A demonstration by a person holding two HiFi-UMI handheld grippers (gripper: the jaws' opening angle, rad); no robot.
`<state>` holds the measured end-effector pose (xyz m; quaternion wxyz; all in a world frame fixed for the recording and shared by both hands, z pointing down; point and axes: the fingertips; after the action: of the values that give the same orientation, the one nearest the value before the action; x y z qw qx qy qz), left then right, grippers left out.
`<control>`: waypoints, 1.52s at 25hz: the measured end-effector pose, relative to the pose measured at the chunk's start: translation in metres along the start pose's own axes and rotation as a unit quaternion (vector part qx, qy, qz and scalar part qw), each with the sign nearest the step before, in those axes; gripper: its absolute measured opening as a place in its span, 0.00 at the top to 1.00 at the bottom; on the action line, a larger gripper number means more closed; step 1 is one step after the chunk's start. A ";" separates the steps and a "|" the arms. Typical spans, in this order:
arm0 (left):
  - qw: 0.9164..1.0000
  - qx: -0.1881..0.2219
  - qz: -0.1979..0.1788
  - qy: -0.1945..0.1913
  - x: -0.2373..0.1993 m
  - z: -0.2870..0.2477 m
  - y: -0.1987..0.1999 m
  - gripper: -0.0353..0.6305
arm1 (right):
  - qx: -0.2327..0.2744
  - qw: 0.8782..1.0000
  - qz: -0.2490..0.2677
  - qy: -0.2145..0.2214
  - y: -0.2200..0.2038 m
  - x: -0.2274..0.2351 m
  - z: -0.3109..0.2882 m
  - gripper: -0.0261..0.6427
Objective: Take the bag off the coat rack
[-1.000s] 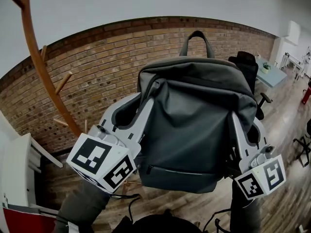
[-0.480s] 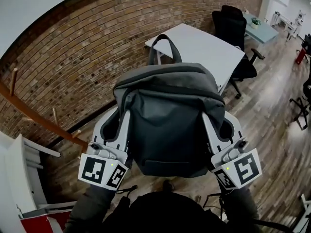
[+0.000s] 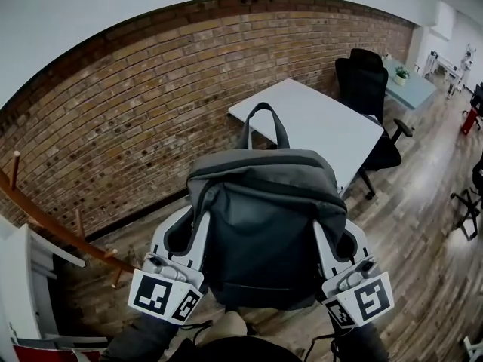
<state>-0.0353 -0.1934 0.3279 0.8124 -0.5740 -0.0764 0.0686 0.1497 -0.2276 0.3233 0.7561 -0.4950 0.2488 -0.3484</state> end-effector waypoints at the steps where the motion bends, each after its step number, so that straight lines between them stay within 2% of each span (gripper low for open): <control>1: 1.000 0.001 -0.001 0.001 -0.004 -0.006 -0.002 0.85 | 0.001 1.000 0.000 0.001 -0.002 0.004 -0.006 0.92; 12: 1.000 0.009 -0.006 0.016 -0.052 -0.094 -0.048 0.85 | 0.004 1.000 -0.011 0.006 -0.053 0.070 -0.085 0.92; 22: 0.999 -0.002 0.001 0.038 -0.096 -0.178 -0.083 0.85 | -0.001 1.000 -0.024 0.020 -0.091 0.137 -0.168 0.92; 38: 0.995 0.008 -0.029 0.094 -0.182 -0.255 -0.074 0.85 | 0.013 0.996 -0.044 0.076 -0.109 0.172 -0.298 0.92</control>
<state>-0.1601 -0.4889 0.3051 0.8223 -0.5688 -0.0159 -0.0086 0.0132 -0.5616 0.3030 0.7252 -0.4681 0.2785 -0.4211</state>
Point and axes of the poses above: the fingertips, and each gripper's own axes: z backward along the fingers, x to its right, y out of its top, and after that the axes turned 9 degrees about x, right-handed
